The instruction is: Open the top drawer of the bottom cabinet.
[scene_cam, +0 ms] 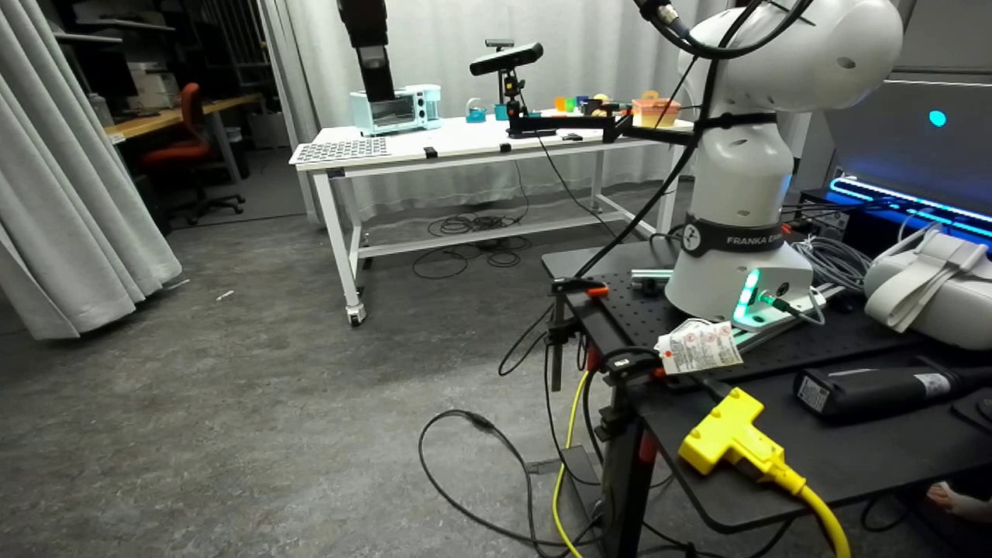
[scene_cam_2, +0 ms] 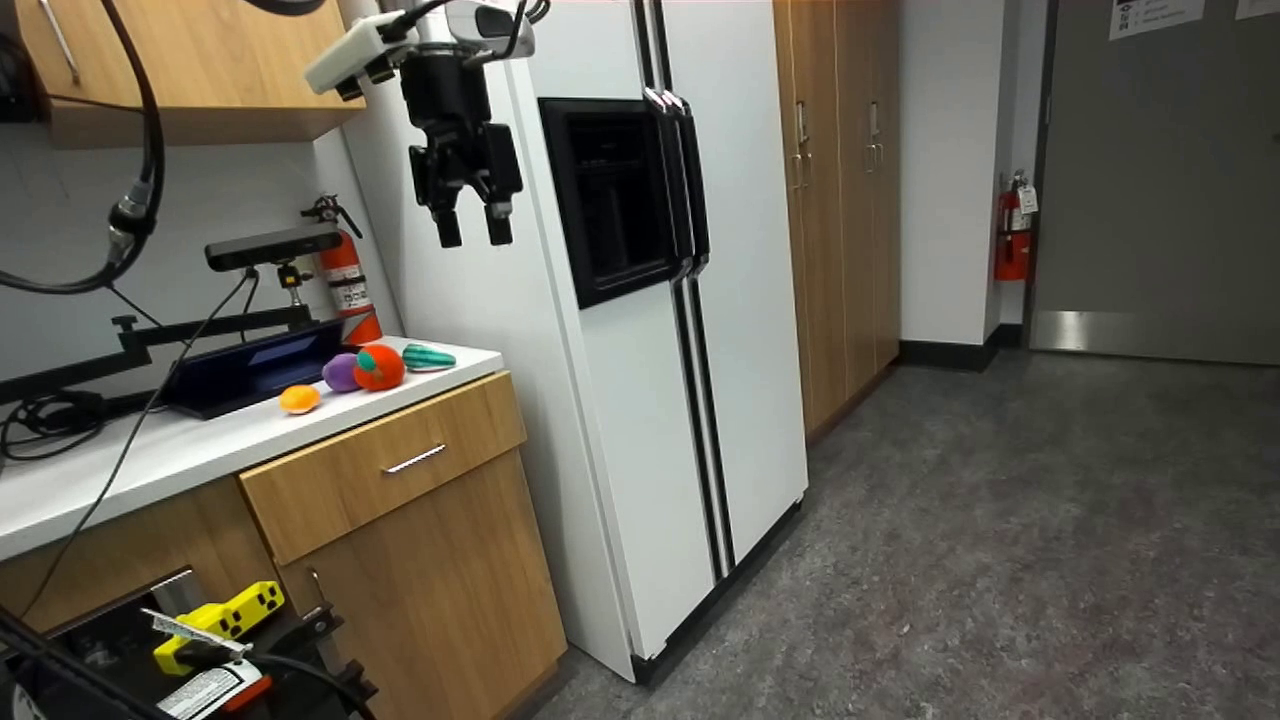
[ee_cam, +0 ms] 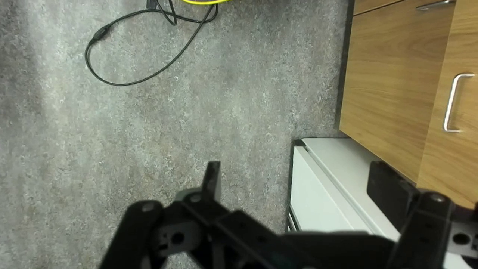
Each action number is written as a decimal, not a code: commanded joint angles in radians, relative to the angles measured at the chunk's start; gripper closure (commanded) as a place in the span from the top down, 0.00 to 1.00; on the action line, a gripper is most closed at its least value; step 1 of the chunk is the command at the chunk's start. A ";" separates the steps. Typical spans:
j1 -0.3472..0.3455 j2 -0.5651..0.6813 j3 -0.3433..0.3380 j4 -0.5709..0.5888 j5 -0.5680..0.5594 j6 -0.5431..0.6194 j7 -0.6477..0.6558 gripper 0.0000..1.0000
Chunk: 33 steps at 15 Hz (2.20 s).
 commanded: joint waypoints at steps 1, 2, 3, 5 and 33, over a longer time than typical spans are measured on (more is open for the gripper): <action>0.007 0.009 -0.008 -0.014 0.012 0.023 -0.012 1.00; 0.007 0.018 -0.005 -0.031 0.004 0.048 -0.011 1.00; 0.008 0.030 -0.004 -0.043 0.004 0.064 -0.012 1.00; 0.010 0.065 -0.001 -0.073 0.004 0.101 -0.014 1.00; 0.081 0.599 0.178 0.090 0.386 0.414 -0.338 1.00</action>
